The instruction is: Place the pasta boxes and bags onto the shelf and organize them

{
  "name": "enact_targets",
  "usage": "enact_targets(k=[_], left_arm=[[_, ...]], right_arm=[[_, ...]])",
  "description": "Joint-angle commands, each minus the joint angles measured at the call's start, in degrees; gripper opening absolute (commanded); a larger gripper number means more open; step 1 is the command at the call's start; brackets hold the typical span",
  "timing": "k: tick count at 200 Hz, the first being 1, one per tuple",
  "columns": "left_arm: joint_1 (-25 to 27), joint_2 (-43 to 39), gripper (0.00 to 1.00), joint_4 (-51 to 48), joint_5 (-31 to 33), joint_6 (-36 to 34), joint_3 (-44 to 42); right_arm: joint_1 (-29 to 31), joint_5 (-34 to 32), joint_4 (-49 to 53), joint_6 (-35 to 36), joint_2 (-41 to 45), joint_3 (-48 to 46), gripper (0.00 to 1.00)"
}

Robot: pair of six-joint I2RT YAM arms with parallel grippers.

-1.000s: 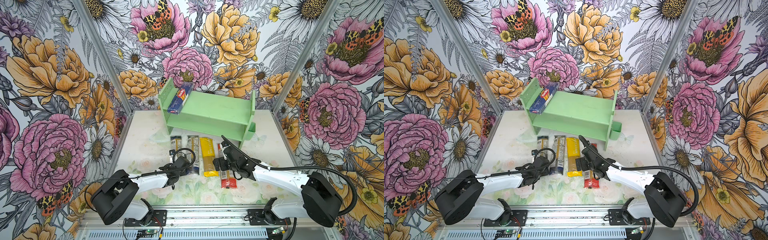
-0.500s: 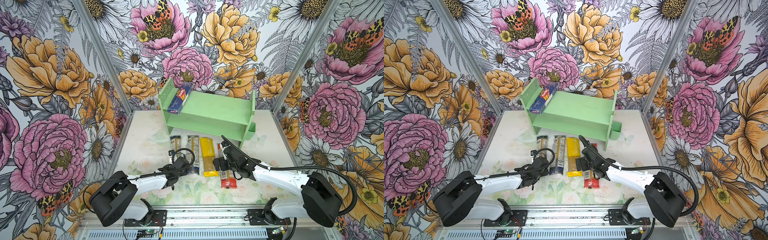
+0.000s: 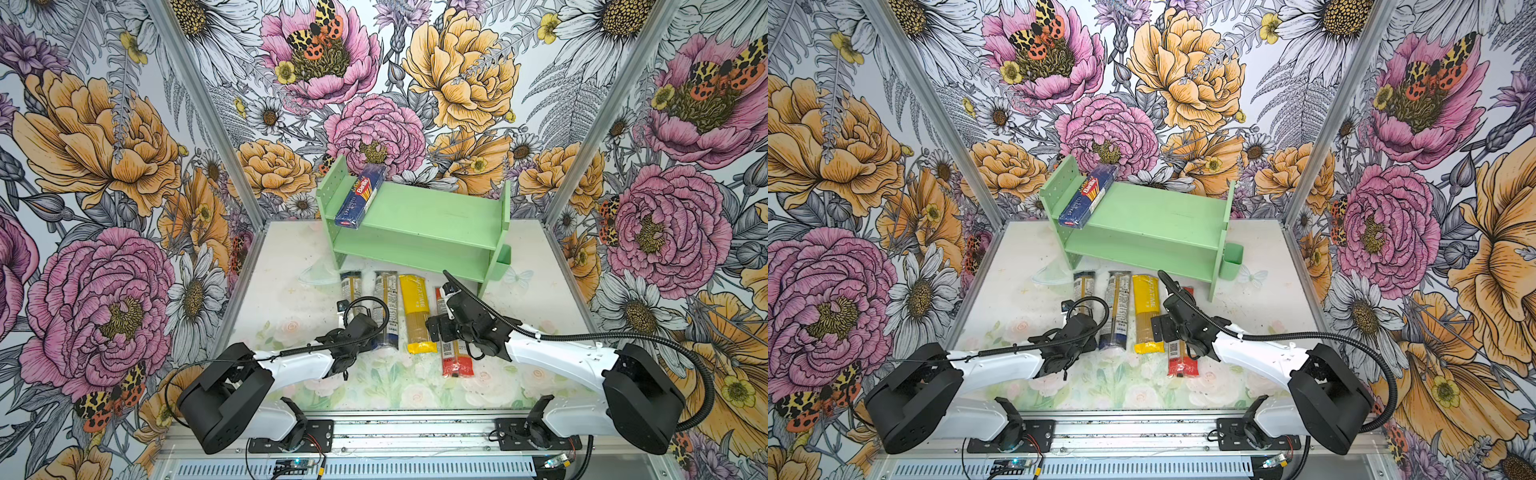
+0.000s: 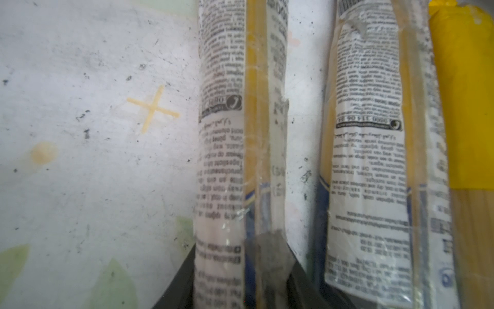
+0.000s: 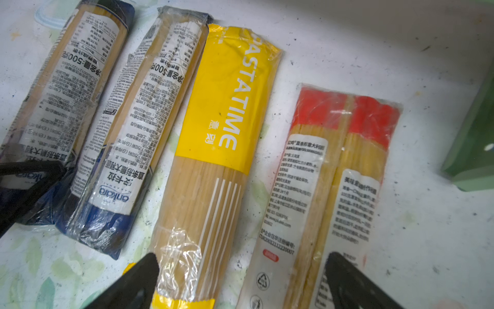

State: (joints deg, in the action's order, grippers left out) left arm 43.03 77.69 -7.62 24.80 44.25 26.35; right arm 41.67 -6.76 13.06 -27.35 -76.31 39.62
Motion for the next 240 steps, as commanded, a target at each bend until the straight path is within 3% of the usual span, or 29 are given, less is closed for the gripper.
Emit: enact_targets(k=[1,79,155,240], left_arm=[[1.2,-0.4,0.0,-6.5,-7.4,0.6,-1.6],[0.9,-12.2,0.0,-14.5,-4.8,1.3,-1.4],[-2.8,-27.5,0.0,-17.1,-9.2,1.1,-4.6],[-4.2,-28.4,0.0,-19.2,-12.4,-2.7,-1.8]], right_arm=[[0.0,0.3,-0.7,-0.5,0.4,0.8,0.99],[0.0,0.4,-0.7,-0.4,-1.0,1.3,0.99],[-0.1,0.1,-0.7,-0.6,-0.3,0.8,0.99],[-0.1,0.0,-0.7,-0.4,-0.6,0.8,1.0]])
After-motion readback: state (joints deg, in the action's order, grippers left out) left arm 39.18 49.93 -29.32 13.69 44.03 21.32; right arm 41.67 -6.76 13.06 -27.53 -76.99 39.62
